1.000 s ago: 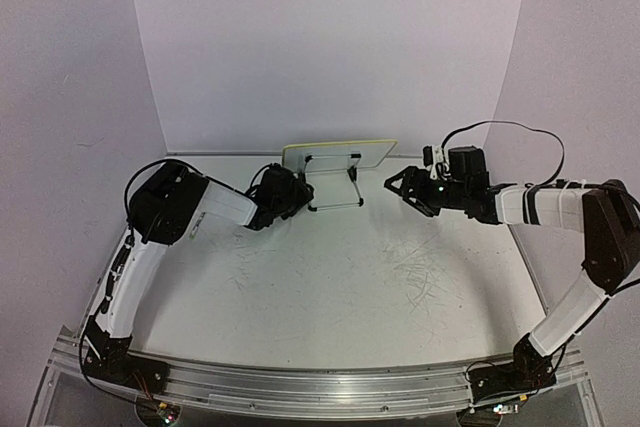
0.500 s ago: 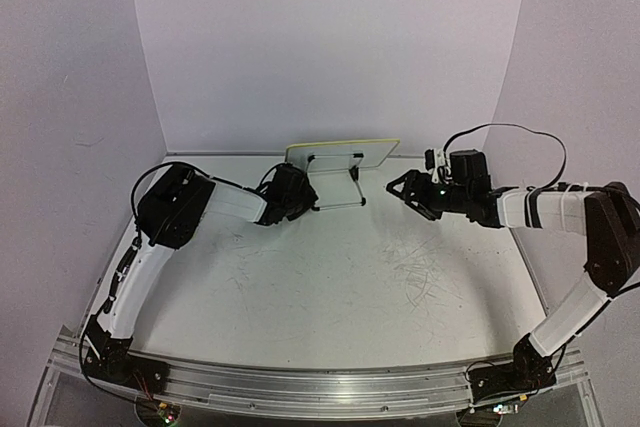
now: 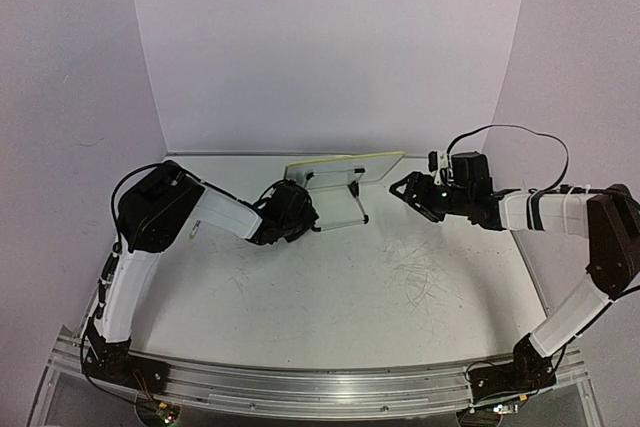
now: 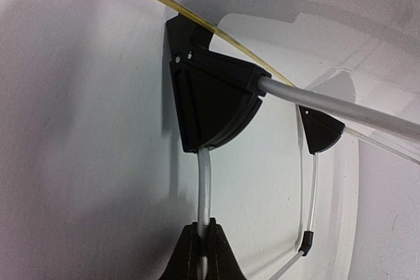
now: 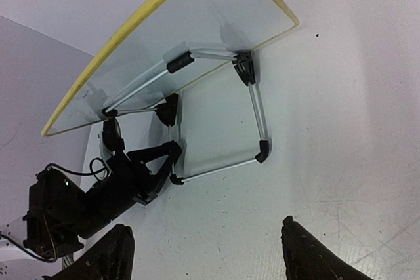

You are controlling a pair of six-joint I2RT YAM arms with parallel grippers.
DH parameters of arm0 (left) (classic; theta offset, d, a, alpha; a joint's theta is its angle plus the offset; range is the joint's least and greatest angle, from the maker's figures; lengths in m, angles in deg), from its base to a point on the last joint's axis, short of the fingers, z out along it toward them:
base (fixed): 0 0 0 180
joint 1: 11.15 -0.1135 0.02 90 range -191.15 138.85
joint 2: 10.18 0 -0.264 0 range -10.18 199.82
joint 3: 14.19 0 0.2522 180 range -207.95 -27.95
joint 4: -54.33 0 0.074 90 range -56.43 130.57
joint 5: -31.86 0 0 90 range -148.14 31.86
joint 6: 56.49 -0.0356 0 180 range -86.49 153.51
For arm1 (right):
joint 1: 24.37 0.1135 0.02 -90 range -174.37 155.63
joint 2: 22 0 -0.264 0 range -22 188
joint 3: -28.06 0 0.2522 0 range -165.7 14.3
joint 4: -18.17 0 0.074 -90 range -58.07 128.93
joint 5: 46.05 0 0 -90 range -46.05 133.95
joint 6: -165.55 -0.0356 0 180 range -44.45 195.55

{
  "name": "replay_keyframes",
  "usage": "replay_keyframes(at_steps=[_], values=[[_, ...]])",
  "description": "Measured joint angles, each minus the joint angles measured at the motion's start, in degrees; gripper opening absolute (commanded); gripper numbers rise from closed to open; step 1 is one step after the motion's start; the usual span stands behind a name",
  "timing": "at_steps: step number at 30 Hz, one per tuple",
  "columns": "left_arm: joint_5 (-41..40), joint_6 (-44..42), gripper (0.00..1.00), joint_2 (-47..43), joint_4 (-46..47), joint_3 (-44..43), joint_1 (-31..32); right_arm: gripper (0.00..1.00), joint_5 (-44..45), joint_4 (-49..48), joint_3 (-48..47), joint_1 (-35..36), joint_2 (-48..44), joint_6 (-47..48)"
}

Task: Write a sentence on the whiteboard
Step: Move the whiteboard stand to the corner of the board, then adjust the whiteboard at the center of the board.

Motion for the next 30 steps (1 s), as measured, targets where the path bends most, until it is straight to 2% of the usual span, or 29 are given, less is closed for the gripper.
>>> replay_keyframes(at_steps=[9,11,13,19,26,30], values=[[-3.9,5.2,0.0,-5.2,0.8,8.6,5.8,0.79,2.5,0.3,2.4,0.2,-3.2,-2.6],[-4.0,5.3,0.03,-6.0,1.0,9.8,6.2,0.8,3.5,0.3,2.9,0.5,-4.7,-3.3],[-3.9,5.2,0.09,-7.1,0.9,11.3,6.6,0.8,4.5,0.3,3.5,0.8,-6.2,-4.1],[-2.0,3.5,0.4,-13.5,0.1,19.2,7.9,0.8,7.7,0.3,3.7,1.2,-8.3,-6.3],[0.2,-3.4,0.59,-23.9,-0.2,31.1,8.6,0.8,9.4,0.6,3.7,2.1,-7.5,-7.0],[0.4,-9.2,0.7,-35.3,-2.7,42.7,8.5,0.82,9.0,1.2,3.7,3.0,-6.9,-6.1]])
